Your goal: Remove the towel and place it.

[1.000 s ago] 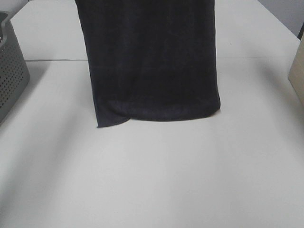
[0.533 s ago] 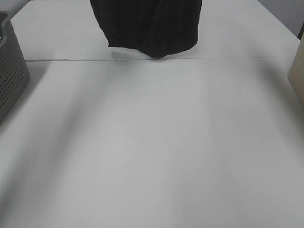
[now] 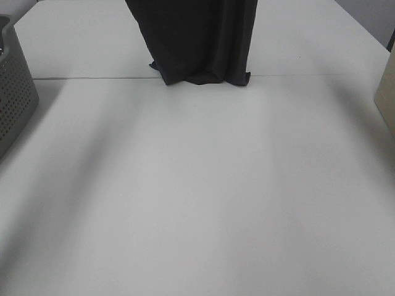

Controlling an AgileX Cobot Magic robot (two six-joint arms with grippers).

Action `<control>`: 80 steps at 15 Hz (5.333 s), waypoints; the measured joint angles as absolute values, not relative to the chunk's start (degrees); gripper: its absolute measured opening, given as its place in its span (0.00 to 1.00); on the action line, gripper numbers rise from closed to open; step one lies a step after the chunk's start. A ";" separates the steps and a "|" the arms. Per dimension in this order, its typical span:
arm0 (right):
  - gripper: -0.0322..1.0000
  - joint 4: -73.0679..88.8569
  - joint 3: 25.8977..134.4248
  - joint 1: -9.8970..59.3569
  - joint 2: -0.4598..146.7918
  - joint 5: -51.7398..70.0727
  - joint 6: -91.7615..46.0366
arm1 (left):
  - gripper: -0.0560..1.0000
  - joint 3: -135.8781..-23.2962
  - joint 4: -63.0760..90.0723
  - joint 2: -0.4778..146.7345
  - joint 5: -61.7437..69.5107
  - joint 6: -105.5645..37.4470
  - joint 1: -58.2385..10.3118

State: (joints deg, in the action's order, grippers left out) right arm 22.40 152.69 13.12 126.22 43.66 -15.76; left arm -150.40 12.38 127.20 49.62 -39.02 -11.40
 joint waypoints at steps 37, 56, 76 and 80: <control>0.04 20.91 56.32 20.45 69.39 68.93 -0.46 | 0.05 -50.76 27.16 67.84 68.12 -19.65 -18.85; 0.04 27.22 30.65 20.28 60.62 68.75 7.10 | 0.05 -37.87 28.88 71.79 65.55 -7.22 -36.10; 0.04 28.07 30.77 19.77 93.33 51.97 -8.42 | 0.09 -52.20 25.61 107.66 61.94 -10.20 -39.36; 0.04 29.68 30.77 19.77 93.33 51.45 -9.74 | 0.14 -53.46 26.64 108.63 61.71 -10.20 -39.42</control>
State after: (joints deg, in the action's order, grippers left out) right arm 29.68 30.77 19.77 93.33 51.45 -9.74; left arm -53.46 26.64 108.63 61.71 -10.20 -39.42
